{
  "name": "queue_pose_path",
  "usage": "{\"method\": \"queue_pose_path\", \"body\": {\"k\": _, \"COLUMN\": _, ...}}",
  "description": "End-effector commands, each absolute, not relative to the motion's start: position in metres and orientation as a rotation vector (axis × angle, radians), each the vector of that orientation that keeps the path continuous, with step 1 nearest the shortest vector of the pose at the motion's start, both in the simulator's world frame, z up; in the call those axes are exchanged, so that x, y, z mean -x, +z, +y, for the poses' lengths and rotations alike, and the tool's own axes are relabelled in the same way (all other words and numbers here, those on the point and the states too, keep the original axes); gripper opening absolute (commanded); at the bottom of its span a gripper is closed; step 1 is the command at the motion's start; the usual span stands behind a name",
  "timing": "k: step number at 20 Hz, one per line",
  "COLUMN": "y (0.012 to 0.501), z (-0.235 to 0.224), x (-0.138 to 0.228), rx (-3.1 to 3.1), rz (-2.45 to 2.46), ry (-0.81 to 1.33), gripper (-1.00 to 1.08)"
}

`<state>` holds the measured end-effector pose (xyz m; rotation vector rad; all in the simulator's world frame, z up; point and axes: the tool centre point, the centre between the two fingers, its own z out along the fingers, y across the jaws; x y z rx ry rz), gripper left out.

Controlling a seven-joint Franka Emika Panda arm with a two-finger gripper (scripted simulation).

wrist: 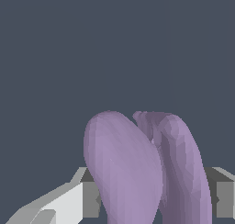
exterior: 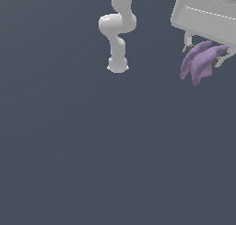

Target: Pick up the object and move it to a goal position.

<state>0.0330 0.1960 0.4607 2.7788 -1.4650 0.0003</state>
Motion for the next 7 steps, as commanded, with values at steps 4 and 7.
{"method": "queue_pose_path", "body": {"k": 4, "y": 0.466, "z": 0.198, "x": -0.0354, "rx": -2.779, "rz": -1.465, "ry": 0.0, "gripper": -1.0}}
{"method": "queue_pose_path", "body": {"k": 7, "y": 0.4666, "z": 0.1983, "x": -0.0357, "rx": -2.779, "rz": -1.465, "ry": 0.0, "gripper": -1.0}}
